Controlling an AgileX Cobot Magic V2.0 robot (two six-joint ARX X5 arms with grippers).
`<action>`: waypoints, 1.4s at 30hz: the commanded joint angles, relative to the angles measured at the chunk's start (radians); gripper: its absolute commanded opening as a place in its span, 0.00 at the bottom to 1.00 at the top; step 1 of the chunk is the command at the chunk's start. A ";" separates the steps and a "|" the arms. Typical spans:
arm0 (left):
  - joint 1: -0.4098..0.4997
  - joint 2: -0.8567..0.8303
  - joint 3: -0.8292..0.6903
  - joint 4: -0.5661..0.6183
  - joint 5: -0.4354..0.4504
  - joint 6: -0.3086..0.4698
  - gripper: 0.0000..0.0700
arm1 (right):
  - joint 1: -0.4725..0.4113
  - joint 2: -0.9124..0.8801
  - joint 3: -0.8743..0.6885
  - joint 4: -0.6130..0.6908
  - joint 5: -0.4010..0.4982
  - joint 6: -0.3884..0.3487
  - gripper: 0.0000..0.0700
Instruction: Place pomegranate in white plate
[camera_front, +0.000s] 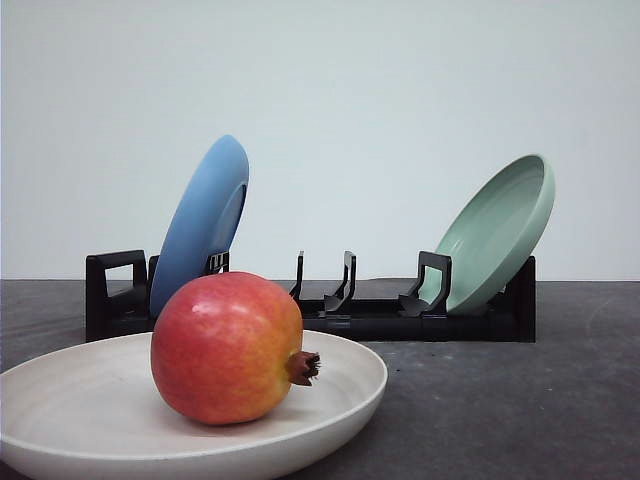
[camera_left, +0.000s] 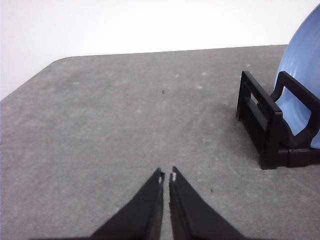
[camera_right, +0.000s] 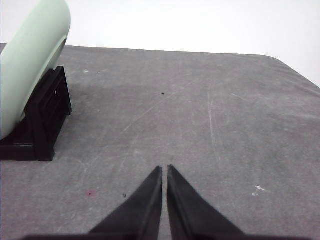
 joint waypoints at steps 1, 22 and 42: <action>0.000 -0.002 -0.012 0.002 0.003 0.002 0.00 | -0.002 -0.001 -0.004 0.008 0.000 -0.004 0.02; 0.000 -0.002 -0.012 0.002 0.003 0.002 0.00 | -0.002 -0.001 -0.004 0.008 0.000 -0.004 0.02; 0.000 -0.002 -0.012 0.002 0.003 0.002 0.00 | -0.002 -0.001 -0.004 0.008 0.000 -0.004 0.02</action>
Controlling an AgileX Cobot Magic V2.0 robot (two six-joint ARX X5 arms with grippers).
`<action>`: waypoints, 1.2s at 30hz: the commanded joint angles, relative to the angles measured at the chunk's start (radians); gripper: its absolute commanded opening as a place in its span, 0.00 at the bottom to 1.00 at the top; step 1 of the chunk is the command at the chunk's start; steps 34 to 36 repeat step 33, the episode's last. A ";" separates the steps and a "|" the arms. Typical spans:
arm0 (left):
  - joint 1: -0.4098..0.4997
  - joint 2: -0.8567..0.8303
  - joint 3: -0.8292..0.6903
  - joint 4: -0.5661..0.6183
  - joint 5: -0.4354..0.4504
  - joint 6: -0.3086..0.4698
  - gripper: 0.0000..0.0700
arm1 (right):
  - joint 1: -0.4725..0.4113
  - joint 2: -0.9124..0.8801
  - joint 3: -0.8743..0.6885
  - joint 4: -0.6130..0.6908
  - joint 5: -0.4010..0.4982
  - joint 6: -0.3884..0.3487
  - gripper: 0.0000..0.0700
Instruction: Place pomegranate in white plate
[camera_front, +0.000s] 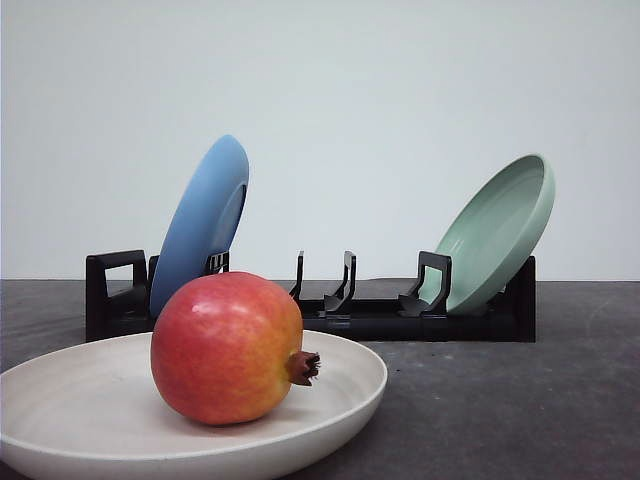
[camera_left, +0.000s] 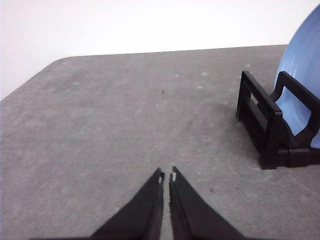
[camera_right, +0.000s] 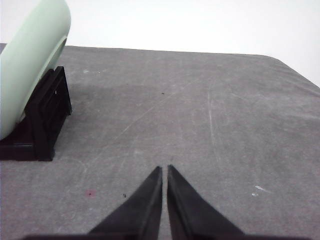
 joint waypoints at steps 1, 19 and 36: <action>0.000 -0.002 -0.012 0.002 0.003 0.002 0.00 | -0.002 -0.001 -0.004 0.008 0.000 -0.004 0.02; 0.000 -0.002 -0.012 0.002 0.003 0.002 0.00 | -0.002 -0.001 -0.004 0.008 0.000 -0.004 0.02; 0.000 -0.002 -0.012 0.002 0.003 0.002 0.00 | -0.002 -0.001 -0.004 0.008 0.000 -0.004 0.02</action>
